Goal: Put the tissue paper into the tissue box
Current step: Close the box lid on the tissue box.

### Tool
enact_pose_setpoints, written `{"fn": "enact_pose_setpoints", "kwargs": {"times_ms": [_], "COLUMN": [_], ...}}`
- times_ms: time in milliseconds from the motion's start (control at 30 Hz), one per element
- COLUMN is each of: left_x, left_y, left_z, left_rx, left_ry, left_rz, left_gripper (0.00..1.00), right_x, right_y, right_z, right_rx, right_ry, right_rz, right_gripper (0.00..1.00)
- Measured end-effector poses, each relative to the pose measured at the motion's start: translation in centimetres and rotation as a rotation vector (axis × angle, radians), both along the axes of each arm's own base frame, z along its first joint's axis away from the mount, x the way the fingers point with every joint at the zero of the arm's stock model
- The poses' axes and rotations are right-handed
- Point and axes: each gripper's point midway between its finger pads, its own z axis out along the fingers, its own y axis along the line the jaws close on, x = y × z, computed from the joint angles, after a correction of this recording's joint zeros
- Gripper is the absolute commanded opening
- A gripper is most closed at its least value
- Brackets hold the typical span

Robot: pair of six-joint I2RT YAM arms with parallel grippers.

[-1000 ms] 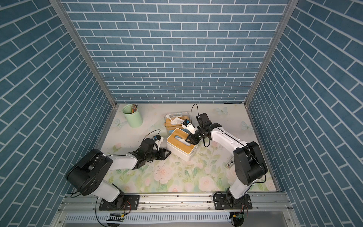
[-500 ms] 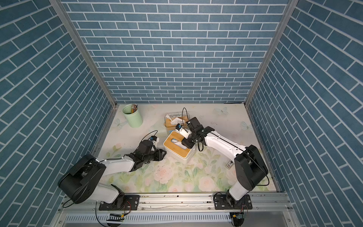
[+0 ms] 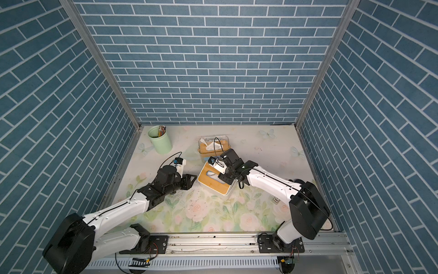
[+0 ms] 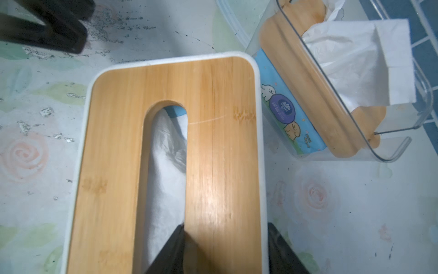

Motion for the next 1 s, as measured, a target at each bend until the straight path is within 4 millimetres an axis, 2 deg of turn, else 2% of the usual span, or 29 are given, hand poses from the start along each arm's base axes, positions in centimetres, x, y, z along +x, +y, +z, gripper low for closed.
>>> {"fn": "enact_pose_setpoints", "kwargs": {"times_ms": [200,467,600,767,1000], "left_x": [2.0,2.7,2.7,2.3,2.8], "left_y": [-1.9,-2.3,-2.3,-1.9,-1.0], "left_z": [3.0,3.7,3.8,4.3,7.8], "left_rx": [-0.030,-0.026,-0.016,0.002,0.018], "left_ry": [-0.056,-0.065,-0.064,-0.059,-0.124], "left_rz": [-0.038,-0.042,-0.044,-0.050,-0.006], "left_gripper": [0.56,0.64,0.66,0.70,0.74], "right_x": [0.2,0.3,0.3,0.0,1.7], "right_y": [0.5,1.1,0.8,0.4,0.1], "right_z": [1.1,4.0,4.3,3.8,2.7], "right_rx": [0.037,0.118,0.123,0.164,0.199], "right_ry": [-0.052,-0.124,-0.133,-0.030,0.195], "right_rz": [0.035,0.057,0.048,0.051,0.003], "right_gripper": [0.00,0.01,0.01,0.01,0.00]}}
